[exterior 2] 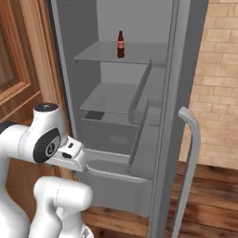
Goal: Open the fridge, grab two sodas, and place both sodas inside the bowl with ice on the dining counter.
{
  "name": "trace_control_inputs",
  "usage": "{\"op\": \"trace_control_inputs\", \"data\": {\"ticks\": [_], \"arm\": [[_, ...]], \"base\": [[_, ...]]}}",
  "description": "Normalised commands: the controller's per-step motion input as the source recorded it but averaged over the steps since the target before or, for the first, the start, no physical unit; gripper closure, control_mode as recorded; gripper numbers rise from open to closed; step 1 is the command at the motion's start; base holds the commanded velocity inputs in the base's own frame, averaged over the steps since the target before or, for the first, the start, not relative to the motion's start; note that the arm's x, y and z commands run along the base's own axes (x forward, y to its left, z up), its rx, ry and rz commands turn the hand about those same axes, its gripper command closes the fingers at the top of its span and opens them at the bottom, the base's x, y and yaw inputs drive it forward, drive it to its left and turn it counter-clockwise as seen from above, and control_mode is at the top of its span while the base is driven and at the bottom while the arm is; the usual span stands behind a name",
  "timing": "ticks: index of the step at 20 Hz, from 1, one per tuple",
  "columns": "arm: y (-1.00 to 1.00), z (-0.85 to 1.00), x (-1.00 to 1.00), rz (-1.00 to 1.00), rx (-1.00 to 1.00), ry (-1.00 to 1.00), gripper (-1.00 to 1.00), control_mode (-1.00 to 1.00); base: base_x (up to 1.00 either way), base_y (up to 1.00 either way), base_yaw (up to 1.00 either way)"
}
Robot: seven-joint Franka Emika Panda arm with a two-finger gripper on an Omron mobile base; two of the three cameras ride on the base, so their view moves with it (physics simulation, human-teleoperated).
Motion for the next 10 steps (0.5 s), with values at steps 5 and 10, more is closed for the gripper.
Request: {"op": "trace_control_inputs", "data": {"ticks": [5,10], "arm": [[0.0,0.0,0.0,0.0,0.0,0.0,-1.0,1.0],[0.0,0.0,0.0,0.0,0.0,0.0,-1.0,1.0]], "base": [[0.77,0.36,-0.09],[0.83,0.19,-0.09]]}}
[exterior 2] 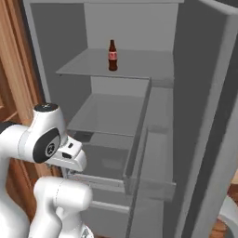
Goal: Open the fridge, grab two sodas, and place both sodas inside the bowl with ice on the dining counter.
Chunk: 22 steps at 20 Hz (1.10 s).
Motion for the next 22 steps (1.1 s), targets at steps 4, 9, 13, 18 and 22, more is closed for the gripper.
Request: {"op": "trace_control_inputs", "data": {"ticks": [4,9,13,18,22], "arm": [[0.0,0.0,0.0,0.0,0.0,0.0,-1.0,1.0],[0.0,0.0,0.0,0.0,0.0,0.0,-1.0,1.0],[0.0,0.0,0.0,0.0,0.0,0.0,-1.0,1.0],[0.0,0.34,0.07,0.0,0.0,-0.23,-1.0,-1.0],[0.0,0.8,-0.1,0.01,0.0,-0.48,-1.0,-1.0]], "base": [[0.88,0.01,-0.07],[0.88,0.0,-0.05],[0.82,0.0,-0.05],[0.12,0.0,0.0],[0.0,0.0,0.0]]}}
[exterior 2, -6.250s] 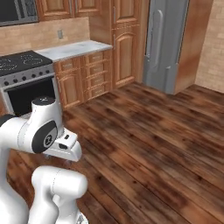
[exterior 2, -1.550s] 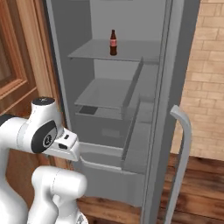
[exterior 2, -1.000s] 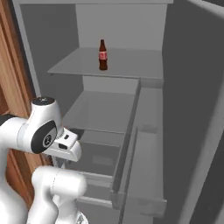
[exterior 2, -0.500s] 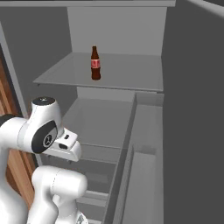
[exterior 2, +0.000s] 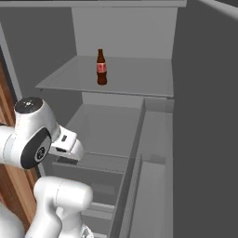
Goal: Open the fridge, grab two sodas, and place both sodas inside the bowl with ice on the dining counter.
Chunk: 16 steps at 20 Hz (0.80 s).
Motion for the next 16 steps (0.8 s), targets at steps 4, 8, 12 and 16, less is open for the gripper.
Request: {"op": "trace_control_inputs", "data": {"ticks": [4,8,12,16], "arm": [[0.0,0.98,-0.06,0.0,0.0,-0.42,-1.0,-1.0],[0.0,0.97,0.0,-0.01,0.0,-0.31,-1.0,-1.0],[0.0,0.85,0.03,0.0,0.0,-0.28,-1.0,-1.0],[0.0,0.48,0.05,0.0,0.0,-0.25,-1.0,-1.0]], "base": [[0.0,0.0,0.0],[0.0,0.0,0.0],[0.0,0.0,0.0],[0.0,0.0,0.0]]}}
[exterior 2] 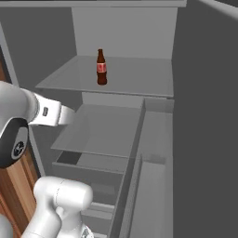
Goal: Open the fridge, grab two sodas, and place both sodas inside the bowl with ice on the dining counter.
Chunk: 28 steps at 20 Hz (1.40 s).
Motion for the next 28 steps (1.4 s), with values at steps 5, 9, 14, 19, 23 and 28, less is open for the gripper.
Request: {"op": "trace_control_inputs", "data": {"ticks": [5,9,14,19,23,28], "arm": [[0.0,0.17,0.01,0.0,0.0,-0.2,-1.0,-1.0],[0.0,0.0,0.08,0.0,0.0,0.0,-1.0,-1.0],[0.0,0.07,0.15,0.0,0.0,-0.03,-1.0,-1.0],[-0.03,0.25,0.3,0.0,0.0,-0.09,-1.0,-1.0],[0.0,0.32,0.36,0.0,-0.01,-0.08,-1.0,-1.0],[0.0,0.26,0.41,0.0,-0.02,-0.05,-1.0,-1.0]], "base": [[0.0,0.0,0.0],[0.0,0.0,0.0],[0.0,0.0,0.0],[0.0,0.0,0.0],[0.0,0.0,0.0],[0.0,0.0,0.0]]}}
